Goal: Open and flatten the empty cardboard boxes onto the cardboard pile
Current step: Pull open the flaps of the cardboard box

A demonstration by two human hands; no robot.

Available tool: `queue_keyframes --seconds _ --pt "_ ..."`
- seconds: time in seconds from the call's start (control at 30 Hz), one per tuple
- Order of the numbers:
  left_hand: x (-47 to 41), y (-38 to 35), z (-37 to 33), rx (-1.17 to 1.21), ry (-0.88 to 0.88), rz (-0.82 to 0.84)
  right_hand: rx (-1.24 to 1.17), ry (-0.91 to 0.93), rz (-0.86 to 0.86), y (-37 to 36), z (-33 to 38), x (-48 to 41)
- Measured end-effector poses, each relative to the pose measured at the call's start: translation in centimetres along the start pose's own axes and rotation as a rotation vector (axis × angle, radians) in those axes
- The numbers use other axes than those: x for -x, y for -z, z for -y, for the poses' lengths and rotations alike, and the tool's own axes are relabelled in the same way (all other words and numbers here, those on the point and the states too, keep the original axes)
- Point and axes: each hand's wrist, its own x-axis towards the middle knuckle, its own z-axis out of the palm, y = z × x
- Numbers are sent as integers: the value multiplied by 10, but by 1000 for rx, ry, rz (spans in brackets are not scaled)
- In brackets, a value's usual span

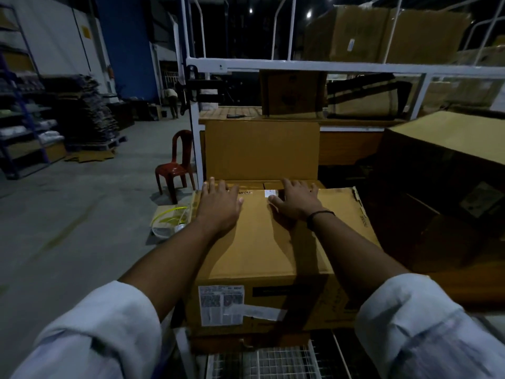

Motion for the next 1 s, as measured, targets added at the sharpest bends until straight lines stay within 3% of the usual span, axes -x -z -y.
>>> queue_keyframes --seconds 0.17,0.47,0.57,0.7,0.83,1.0 --pt "10 47 -8 33 4 -202 0 32 -101 45 5 16" --pt "33 130 -47 76 -32 -181 -211 52 -112 130 22 74" --pt "39 165 -70 103 -5 12 -212 28 4 157 29 96" --pt "52 197 -90 167 -56 505 -33 106 362 183 33 135" --pt "78 200 -99 114 -126 649 66 280 531 180 30 160" --pt "105 179 -104 333 39 1111 -72 104 925 130 22 161"
